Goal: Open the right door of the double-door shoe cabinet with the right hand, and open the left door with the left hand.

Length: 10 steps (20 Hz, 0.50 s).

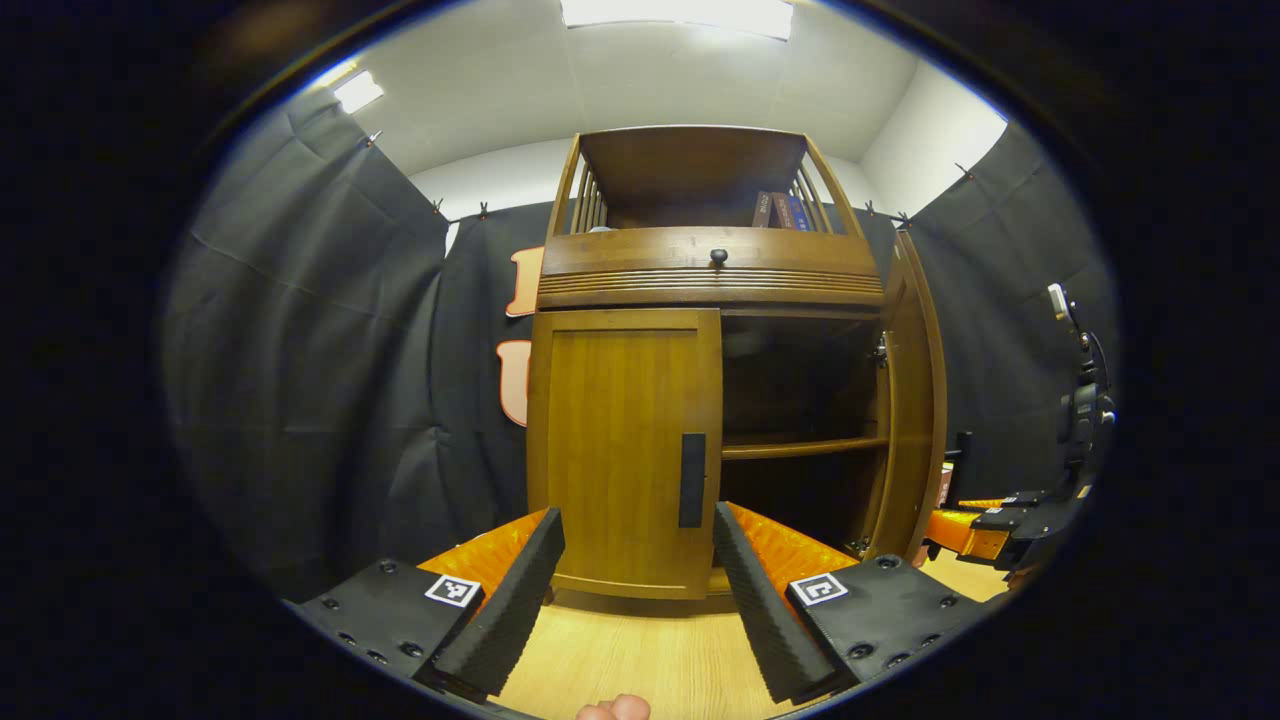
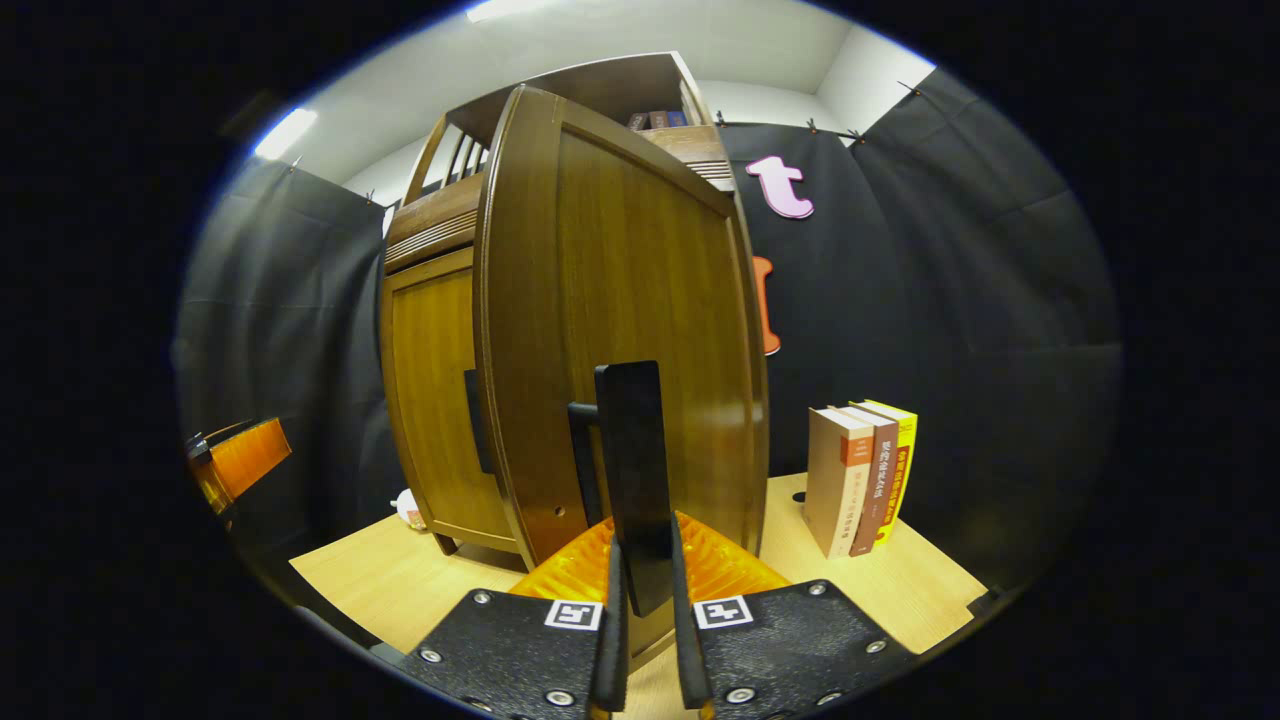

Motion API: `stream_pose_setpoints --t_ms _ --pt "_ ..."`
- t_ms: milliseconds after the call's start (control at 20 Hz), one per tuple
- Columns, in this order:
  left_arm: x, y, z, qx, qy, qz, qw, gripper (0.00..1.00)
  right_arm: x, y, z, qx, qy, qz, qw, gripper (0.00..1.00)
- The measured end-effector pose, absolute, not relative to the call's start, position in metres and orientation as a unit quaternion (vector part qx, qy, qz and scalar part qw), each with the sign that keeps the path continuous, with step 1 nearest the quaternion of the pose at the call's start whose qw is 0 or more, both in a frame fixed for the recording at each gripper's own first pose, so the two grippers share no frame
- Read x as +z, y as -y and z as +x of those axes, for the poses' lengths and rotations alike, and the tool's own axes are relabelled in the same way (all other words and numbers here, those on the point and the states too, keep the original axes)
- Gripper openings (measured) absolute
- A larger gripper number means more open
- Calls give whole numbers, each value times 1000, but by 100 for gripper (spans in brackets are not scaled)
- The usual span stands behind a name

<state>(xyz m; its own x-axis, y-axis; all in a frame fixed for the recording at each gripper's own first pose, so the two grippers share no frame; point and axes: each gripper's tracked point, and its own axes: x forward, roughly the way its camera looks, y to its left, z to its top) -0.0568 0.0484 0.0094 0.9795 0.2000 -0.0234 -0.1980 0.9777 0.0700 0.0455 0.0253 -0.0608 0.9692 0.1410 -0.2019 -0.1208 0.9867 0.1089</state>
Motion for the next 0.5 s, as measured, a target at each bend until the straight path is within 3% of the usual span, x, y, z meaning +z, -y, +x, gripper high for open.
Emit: stream_pose_setpoints --t_ms 50,100,250,500 --pt "5 -45 -54 94 -19 32 995 100 -61 -18 43 59 -106 45 992 22" --pt "3 -43 -52 91 -20 29 995 100 -60 -9 41 51 -105 39 992 16" --pt "-2 -43 -47 91 -26 24 995 93 -60 15 35 32 -105 28 994 11" --pt "-10 -41 -44 92 -30 23 995 93 -59 39 32 27 -97 26 995 10"
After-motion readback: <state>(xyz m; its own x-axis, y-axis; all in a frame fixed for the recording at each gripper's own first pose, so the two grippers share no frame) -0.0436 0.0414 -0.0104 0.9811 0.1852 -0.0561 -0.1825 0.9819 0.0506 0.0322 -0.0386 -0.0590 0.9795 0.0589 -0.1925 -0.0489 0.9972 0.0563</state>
